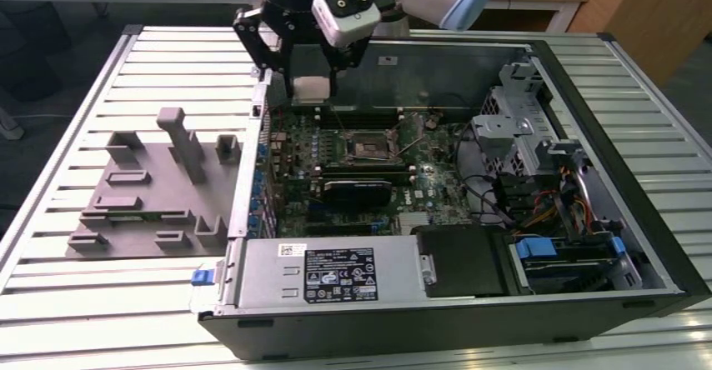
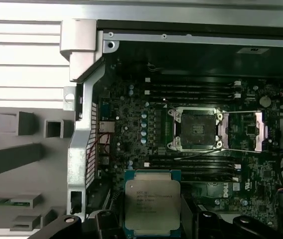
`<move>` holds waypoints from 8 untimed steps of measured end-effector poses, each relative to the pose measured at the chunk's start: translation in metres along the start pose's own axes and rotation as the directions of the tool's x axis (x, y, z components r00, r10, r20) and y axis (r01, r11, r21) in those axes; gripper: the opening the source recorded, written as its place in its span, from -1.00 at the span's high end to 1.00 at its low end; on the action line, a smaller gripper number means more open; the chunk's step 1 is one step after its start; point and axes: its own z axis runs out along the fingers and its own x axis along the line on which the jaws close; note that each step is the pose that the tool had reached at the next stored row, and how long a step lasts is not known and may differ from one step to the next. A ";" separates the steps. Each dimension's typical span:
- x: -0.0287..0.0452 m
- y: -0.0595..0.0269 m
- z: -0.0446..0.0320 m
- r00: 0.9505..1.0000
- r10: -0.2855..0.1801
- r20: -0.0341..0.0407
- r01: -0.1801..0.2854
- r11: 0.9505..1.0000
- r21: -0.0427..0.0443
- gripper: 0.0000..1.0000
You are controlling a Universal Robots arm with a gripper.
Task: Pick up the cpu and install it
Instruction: 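Pick up the cpu and move it towards the insertion slot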
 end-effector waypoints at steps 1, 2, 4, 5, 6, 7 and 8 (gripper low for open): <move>-0.0017 0.0002 0.0010 1.000 0.000 0.000 0.000 1.000 0.000 -0.08; -0.0035 0.0005 0.0020 1.000 0.000 0.000 0.000 1.000 0.000 -0.08; -0.0072 0.0009 0.0039 1.000 0.000 0.000 0.000 1.000 0.000 -0.08; -0.0090 0.0011 0.0048 1.000 0.000 0.000 0.000 1.000 0.000 -0.08; -0.0109 0.0013 0.0056 1.000 0.000 0.000 0.000 1.000 0.000 -0.08; -0.0129 0.0015 0.0065 1.000 0.000 0.000 0.000 1.000 0.000 -0.08; -0.0149 0.0017 0.0073 1.000 0.000 0.000 0.000 1.000 0.000 -0.08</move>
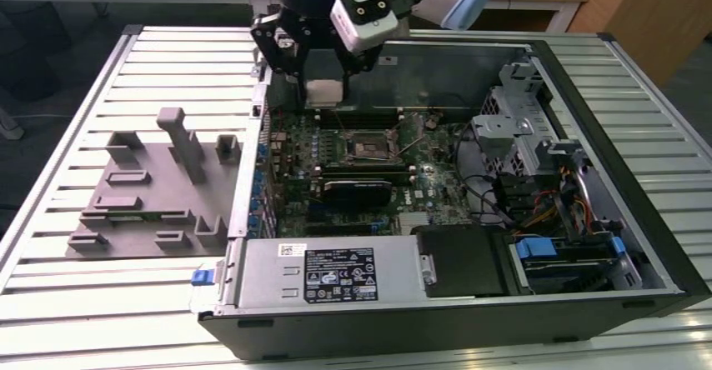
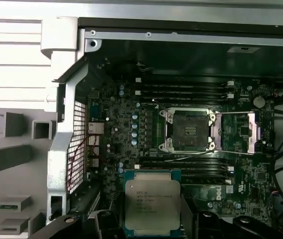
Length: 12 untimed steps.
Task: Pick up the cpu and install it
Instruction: 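Pick up the cpu and move it towards the insertion slot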
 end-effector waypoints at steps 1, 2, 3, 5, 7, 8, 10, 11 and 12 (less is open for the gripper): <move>-0.0020 0.0003 0.0007 1.000 0.000 0.000 0.000 1.000 0.000 -0.08; -0.0043 0.0006 0.0015 1.000 0.000 0.000 0.000 1.000 0.000 -0.08; -0.0064 0.0009 0.0023 1.000 0.000 0.000 0.000 1.000 0.000 -0.08; -0.0104 0.0013 0.0038 1.000 0.000 0.000 0.000 1.000 0.000 -0.08; -0.0141 0.0017 0.0054 1.000 0.000 0.000 0.000 1.000 0.000 -0.08; -0.0161 0.0019 0.0063 1.000 0.000 0.000 0.000 1.000 0.000 -0.08; -0.0197 0.0023 0.0078 1.000 0.000 0.000 0.000 1.000 0.000 -0.08; -0.0216 0.0025 0.0086 1.000 0.000 0.000 0.000 1.000 0.000 -0.08; -0.0235 0.0027 0.0094 1.000 0.000 0.000 0.000 1.000 0.000 -0.08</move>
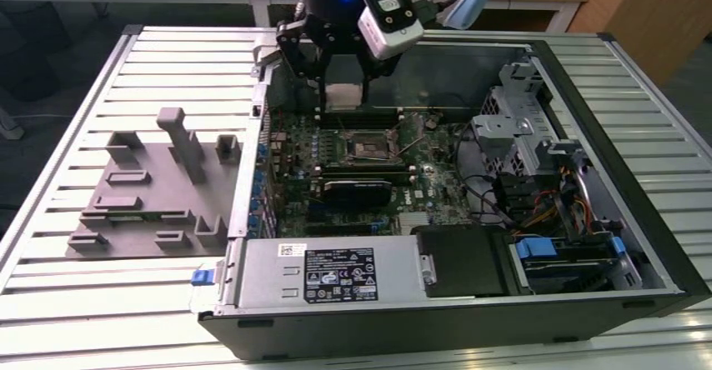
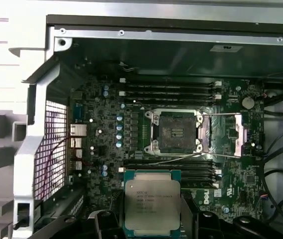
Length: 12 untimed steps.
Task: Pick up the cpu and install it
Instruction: 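Pick up the cpu and move it towards the insertion slot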
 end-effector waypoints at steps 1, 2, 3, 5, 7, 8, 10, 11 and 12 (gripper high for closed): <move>-0.0019 0.0003 0.0008 1.000 0.000 0.000 0.000 1.000 0.000 -0.08; -0.0039 0.0005 0.0015 1.000 0.000 0.000 0.000 1.000 0.000 -0.08; -0.0060 0.0008 0.0023 1.000 0.000 0.000 0.000 1.000 0.000 -0.08; -0.0102 0.0013 0.0039 1.000 0.000 0.000 0.000 1.000 0.000 -0.08; -0.0142 0.0018 0.0054 1.000 0.000 0.000 0.000 1.000 0.000 -0.08; -0.0162 0.0021 0.0062 1.000 0.000 0.000 0.000 1.000 0.000 -0.08; -0.0202 0.0027 0.0078 1.000 0.000 0.000 0.000 1.000 0.000 -0.08; -0.0223 0.0030 0.0086 1.000 0.000 0.000 0.000 1.000 0.000 -0.08; -0.0242 0.0033 0.0094 1.000 0.000 0.000 0.000 1.000 0.000 -0.08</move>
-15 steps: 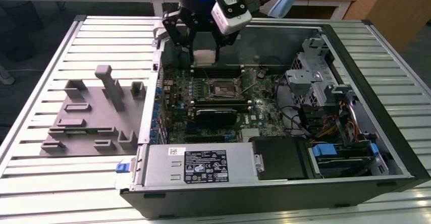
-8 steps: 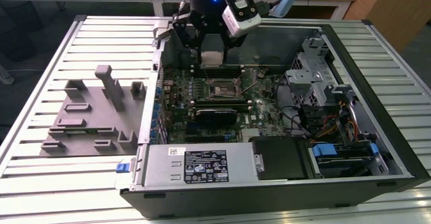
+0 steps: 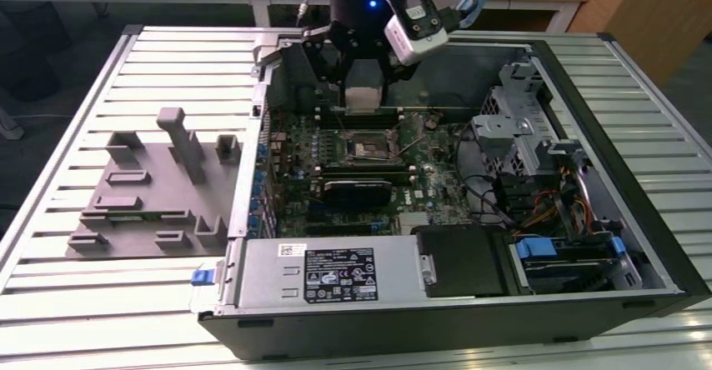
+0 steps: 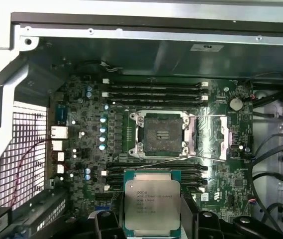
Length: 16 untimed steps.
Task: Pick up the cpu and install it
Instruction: 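Pick up the cpu and move it towards the insertion slot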
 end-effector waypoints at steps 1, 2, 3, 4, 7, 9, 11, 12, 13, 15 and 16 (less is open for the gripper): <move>-0.0017 0.0004 0.0010 1.000 0.000 0.000 0.000 1.000 0.000 -0.08; -0.0030 0.0010 0.0022 1.000 0.000 0.000 0.000 1.000 0.000 -0.08; -0.0040 0.0018 0.0037 1.000 0.000 0.000 0.000 1.000 0.000 -0.08; -0.0046 0.0027 0.0053 1.000 0.000 0.000 0.000 1.000 0.000 -0.08; -0.0067 0.0053 0.0107 1.000 0.000 0.000 0.000 1.000 0.000 -0.08; -0.0082 0.0071 0.0145 1.000 0.000 0.000 0.000 1.000 0.000 -0.08; -0.0099 0.0088 0.0182 1.000 0.000 0.000 0.000 1.000 0.000 -0.08; -0.0109 0.0098 0.0201 1.000 0.000 0.000 0.000 1.000 0.000 -0.08; -0.0118 0.0107 0.0219 1.000 0.000 0.000 0.000 1.000 0.000 -0.08; -0.0136 0.0124 0.0258 1.000 0.000 0.000 0.000 1.000 0.000 -0.08; -0.0144 0.0131 0.0277 1.000 0.000 0.000 0.000 1.000 0.000 -0.08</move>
